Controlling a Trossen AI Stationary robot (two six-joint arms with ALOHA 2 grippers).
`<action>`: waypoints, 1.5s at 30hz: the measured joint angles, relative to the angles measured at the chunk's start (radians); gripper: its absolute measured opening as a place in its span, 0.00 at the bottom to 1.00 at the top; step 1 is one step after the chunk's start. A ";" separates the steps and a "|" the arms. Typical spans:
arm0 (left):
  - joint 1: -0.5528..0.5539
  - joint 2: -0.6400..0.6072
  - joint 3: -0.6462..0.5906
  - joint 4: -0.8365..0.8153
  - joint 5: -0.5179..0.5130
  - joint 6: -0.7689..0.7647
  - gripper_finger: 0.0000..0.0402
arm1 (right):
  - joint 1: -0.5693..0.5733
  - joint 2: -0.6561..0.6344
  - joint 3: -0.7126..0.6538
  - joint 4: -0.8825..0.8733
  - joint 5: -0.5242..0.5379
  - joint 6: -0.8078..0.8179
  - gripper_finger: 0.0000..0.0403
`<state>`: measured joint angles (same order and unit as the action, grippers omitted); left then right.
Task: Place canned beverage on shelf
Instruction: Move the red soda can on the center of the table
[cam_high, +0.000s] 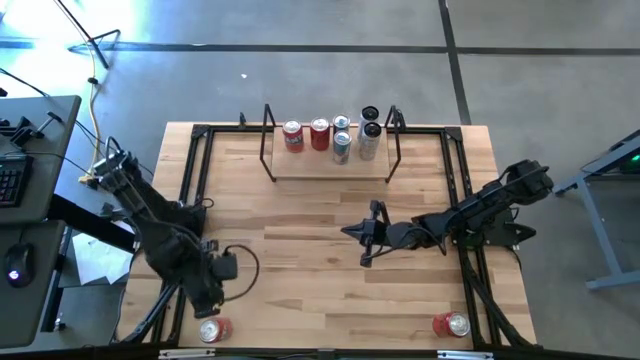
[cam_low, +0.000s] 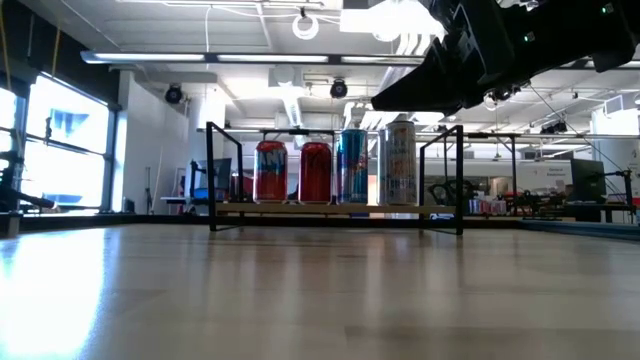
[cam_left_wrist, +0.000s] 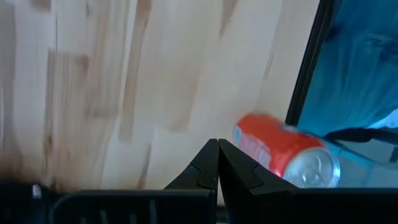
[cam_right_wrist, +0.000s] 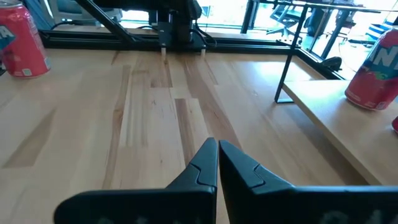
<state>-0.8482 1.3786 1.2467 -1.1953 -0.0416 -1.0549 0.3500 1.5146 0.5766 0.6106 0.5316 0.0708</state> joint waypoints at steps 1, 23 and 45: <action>-0.008 0.020 0.021 -0.023 0.010 -0.022 0.00 | 0.000 0.000 0.000 0.000 0.000 0.000 0.00; -0.042 0.296 0.178 -0.110 0.313 -0.322 0.62 | 0.000 0.000 0.000 0.000 0.000 -0.001 0.00; -0.082 0.366 0.202 -0.010 0.353 -0.469 0.74 | 0.000 0.000 0.001 -0.034 0.000 -0.001 0.00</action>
<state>-0.9306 1.7447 1.4483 -1.2053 0.3119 -1.5238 0.3500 1.5143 0.5777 0.5767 0.5316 0.0697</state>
